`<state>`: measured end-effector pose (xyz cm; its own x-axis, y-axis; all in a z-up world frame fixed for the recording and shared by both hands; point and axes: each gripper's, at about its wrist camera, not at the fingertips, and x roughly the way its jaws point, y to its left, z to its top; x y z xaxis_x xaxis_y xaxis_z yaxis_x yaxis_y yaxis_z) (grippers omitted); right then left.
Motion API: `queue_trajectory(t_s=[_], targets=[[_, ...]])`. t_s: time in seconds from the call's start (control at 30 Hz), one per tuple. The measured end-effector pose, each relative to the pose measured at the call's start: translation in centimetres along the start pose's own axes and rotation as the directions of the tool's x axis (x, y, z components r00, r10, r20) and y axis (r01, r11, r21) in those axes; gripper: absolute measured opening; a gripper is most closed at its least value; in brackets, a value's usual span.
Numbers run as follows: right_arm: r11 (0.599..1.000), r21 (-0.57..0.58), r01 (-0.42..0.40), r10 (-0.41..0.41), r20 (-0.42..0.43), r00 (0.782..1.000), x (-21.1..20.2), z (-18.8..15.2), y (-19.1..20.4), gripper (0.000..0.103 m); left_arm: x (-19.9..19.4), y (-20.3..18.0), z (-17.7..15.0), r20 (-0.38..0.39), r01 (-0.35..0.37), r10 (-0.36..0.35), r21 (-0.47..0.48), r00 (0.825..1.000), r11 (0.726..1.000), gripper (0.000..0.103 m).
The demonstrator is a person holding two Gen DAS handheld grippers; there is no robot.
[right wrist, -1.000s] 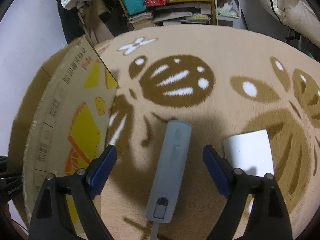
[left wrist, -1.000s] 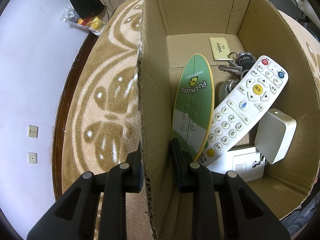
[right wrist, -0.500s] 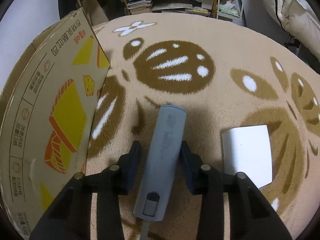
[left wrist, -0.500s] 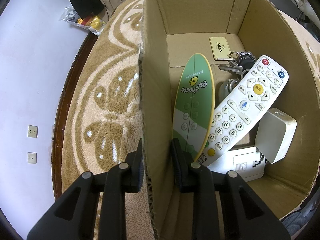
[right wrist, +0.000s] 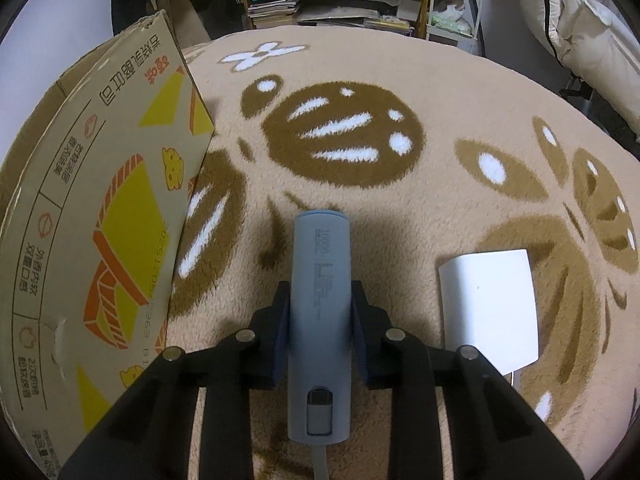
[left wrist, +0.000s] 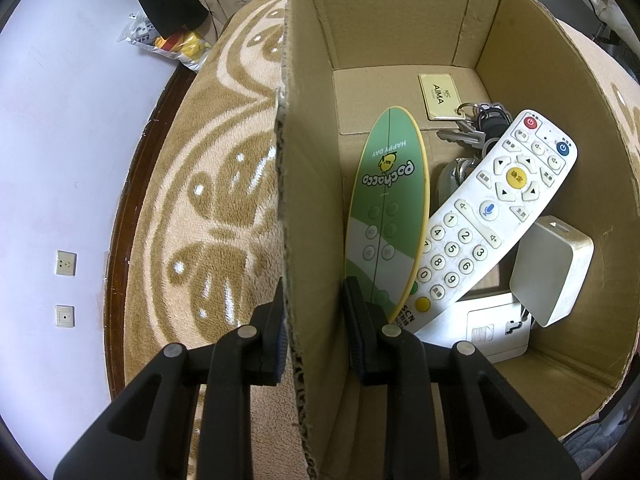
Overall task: Organize rigid objects
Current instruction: 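Grasp the grey-blue tube with the right gripper, then lift the grey-blue tube over the box and lower it in with the right gripper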
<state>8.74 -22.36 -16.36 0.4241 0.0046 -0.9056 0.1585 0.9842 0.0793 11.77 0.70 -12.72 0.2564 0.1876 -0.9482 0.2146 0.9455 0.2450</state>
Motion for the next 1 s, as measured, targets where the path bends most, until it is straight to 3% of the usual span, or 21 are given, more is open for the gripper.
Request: queue_trajectory(t_s=[0.2,0.4,0.73,1.0], targets=[[1.0,0.017,-0.004,0.004,0.008,1.0,-0.1,-0.1,0.0,0.029,0.0,0.0,0.0,0.0,-0.001,0.001,0.0,1.0,1.0,0.025],[0.999,0.016,0.032,-0.034,0.088,0.996,-1.8,0.1,0.3,0.029,0.0,-0.1,0.0,-0.005,0.001,-0.001,0.002,1.0,1.0,0.025],[0.999,0.039,-0.036,0.028,0.179,0.983,-5.5,0.9,0.0,0.029,0.1,0.2,0.1,-0.007,0.008,-0.008,-0.003,1.0,1.0,0.025],[0.991,0.003,-0.131,0.125,0.274,0.954,-9.0,1.6,1.5,0.029,0.2,0.2,0.1,-0.006,0.006,-0.006,0.0,1.0,1.0,0.025]])
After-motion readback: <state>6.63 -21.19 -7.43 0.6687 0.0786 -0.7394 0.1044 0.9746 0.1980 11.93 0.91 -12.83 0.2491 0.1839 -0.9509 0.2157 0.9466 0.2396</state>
